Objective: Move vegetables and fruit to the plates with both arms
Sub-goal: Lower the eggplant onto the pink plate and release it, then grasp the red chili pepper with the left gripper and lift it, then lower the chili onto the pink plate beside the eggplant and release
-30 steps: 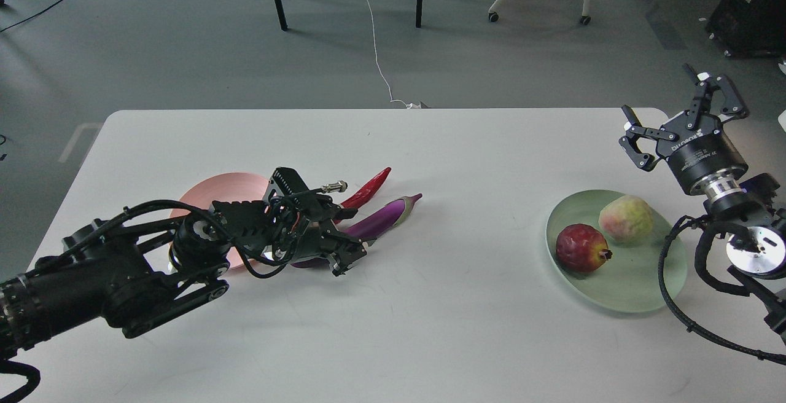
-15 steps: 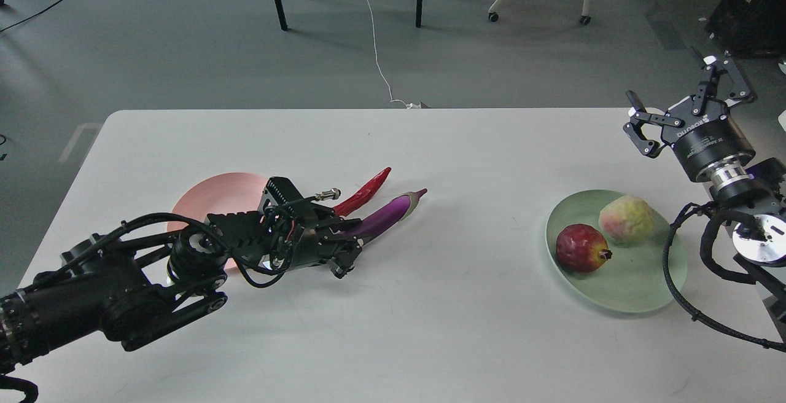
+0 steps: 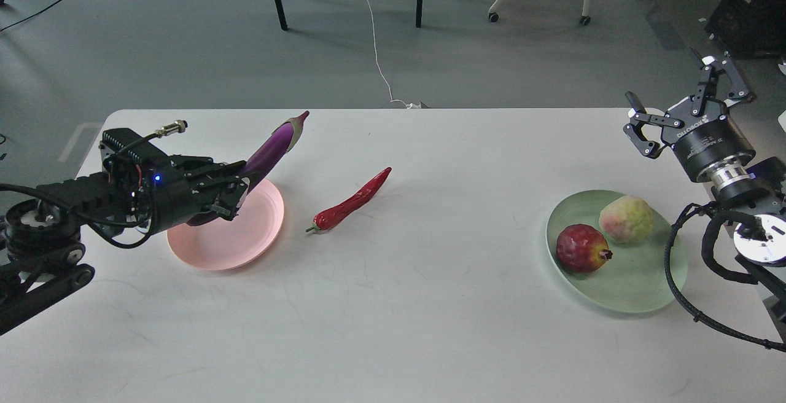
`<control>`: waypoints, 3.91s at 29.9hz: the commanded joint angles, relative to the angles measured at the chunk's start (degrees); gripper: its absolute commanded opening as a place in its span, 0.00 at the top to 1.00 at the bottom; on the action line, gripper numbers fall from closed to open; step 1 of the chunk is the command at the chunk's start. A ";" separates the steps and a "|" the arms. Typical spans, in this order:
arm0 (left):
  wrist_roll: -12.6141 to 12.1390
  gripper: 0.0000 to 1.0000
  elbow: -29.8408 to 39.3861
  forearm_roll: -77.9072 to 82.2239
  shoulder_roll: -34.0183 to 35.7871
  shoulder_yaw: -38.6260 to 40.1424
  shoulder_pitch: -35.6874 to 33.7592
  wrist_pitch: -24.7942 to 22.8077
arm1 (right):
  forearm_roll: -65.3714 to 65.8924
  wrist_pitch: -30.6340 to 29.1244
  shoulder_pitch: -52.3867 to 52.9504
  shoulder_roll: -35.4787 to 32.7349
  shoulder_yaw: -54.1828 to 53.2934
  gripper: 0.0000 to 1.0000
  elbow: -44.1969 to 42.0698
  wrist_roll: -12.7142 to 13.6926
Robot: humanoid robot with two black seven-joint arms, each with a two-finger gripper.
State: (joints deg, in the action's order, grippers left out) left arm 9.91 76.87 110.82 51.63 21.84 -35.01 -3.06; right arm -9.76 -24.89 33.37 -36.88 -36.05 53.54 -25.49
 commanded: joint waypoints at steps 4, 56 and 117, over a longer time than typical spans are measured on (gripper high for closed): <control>-0.24 0.65 -3.31 -0.26 1.20 -0.04 4.68 -0.10 | 0.35 0.01 0.11 0.76 0.01 0.01 0.07 0.00; -0.77 0.65 -20.97 10.91 -30.89 -15.86 -13.43 -5.73 | 0.44 -0.60 0.29 1.02 -0.16 0.01 -2.92 -0.09; 7.13 0.02 -4.00 -51.28 -3.19 5.93 -5.16 3.85 | 0.35 1.59 4.59 5.06 -7.61 0.01 -10.39 -0.18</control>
State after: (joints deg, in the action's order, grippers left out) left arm 16.73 75.23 72.55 50.10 24.81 -39.88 1.27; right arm -9.33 -23.73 37.71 -33.50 -39.54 44.48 -25.58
